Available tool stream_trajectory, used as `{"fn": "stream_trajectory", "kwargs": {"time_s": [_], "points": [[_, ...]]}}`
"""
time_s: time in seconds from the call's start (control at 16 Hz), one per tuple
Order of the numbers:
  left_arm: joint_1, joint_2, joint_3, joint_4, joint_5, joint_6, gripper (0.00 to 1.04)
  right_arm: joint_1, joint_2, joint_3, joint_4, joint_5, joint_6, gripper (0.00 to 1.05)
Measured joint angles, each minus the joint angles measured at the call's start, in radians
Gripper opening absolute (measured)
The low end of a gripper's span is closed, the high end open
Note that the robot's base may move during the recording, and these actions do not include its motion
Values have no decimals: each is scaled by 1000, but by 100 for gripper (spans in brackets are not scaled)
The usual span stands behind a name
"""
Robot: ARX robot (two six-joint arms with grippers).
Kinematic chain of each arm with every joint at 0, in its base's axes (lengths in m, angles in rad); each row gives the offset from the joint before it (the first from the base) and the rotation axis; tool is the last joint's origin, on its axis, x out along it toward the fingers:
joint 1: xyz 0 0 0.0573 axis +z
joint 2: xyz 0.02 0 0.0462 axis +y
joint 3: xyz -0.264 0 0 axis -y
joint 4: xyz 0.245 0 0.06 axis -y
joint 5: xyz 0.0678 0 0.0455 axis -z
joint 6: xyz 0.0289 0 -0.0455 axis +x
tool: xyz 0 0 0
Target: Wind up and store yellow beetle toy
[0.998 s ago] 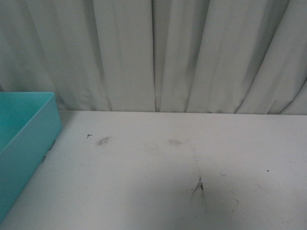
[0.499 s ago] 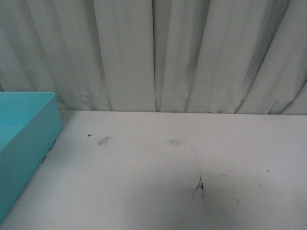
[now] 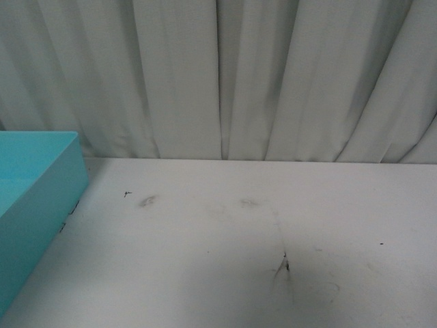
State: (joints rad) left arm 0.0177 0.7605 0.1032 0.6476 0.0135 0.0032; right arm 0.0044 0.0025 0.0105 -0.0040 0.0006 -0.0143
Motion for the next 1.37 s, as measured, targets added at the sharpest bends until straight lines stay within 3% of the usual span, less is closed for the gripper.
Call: {"fn": "stream_trajectory", "kwargs": {"time_s": [0.37, 0.87, 1.31, 1.37], "points": [[-17, -187, -92, -82, -14, 0, 2, 0, 0, 0, 0, 0, 0, 98], [-17, -455, -93, -342, -14, 0, 2, 0, 0, 0, 0, 0, 0, 98], [-17, -589, -93, -474, -14, 0, 2, 0, 0, 0, 0, 0, 0, 98], [-17, -665, -93, -600, -14, 0, 2, 0, 0, 0, 0, 0, 0, 98]]}}
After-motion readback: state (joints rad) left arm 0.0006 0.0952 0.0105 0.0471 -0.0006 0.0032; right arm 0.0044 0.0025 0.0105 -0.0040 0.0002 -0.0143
